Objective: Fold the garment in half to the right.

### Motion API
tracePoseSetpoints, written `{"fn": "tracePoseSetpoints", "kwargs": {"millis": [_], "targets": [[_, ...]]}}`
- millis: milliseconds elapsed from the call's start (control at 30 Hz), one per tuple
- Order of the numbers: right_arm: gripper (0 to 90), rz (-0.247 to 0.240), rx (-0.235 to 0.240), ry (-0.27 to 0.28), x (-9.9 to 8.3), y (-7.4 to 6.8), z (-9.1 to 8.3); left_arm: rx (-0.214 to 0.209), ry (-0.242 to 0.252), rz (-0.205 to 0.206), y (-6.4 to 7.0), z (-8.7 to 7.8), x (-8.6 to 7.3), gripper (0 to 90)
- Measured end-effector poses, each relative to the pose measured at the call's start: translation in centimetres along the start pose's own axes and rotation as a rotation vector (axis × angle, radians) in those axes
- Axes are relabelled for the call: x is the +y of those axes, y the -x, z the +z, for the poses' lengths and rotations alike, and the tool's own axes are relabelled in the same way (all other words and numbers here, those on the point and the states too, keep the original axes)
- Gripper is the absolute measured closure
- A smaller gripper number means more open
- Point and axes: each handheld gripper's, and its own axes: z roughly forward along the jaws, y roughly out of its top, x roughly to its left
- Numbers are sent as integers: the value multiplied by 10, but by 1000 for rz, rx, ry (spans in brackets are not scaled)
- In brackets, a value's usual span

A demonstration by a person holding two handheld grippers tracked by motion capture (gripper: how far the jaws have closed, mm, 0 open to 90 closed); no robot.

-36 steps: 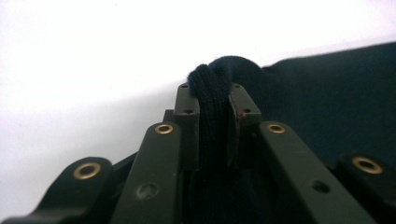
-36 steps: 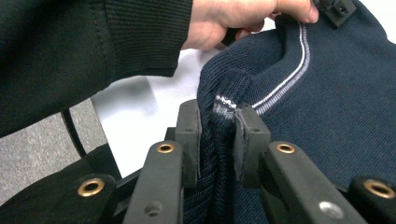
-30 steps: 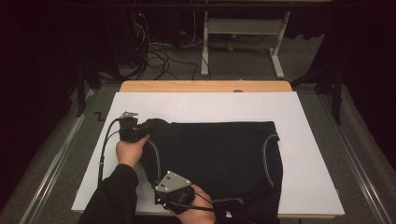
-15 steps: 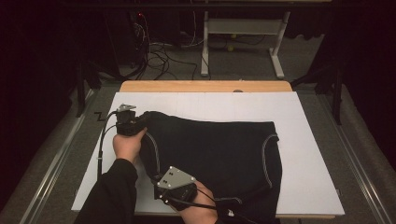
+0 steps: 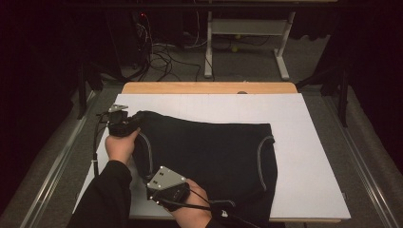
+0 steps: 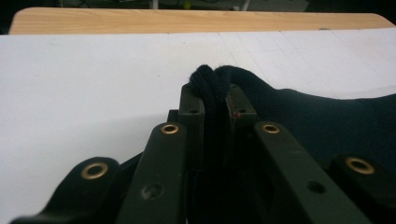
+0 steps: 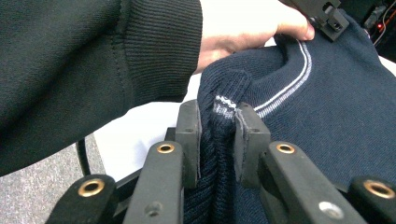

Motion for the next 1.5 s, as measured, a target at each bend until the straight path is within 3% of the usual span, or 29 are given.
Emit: {"fn": "tracePoseSetpoints", "kwargs": {"millis": [367, 600, 667, 1133, 1500], "targets": [[756, -20, 37, 4, 15, -17, 22, 41, 21, -13, -32, -24, -4, 768], [755, -27, 61, 4, 22, -27, 37, 62, 11, -45, -54, -33, -15, 768], [755, -33, 63, 4, 22, -28, 39, 73, 1, -34, -55, -34, -16, 768], [754, -37, 42, 7, 20, -22, 28, 97, -9, -12, -42, -36, -14, 766], [752, -14, 13, 55, 5, -5, -3, 84, -3, 29, -5, -28, 2, 765]]}}
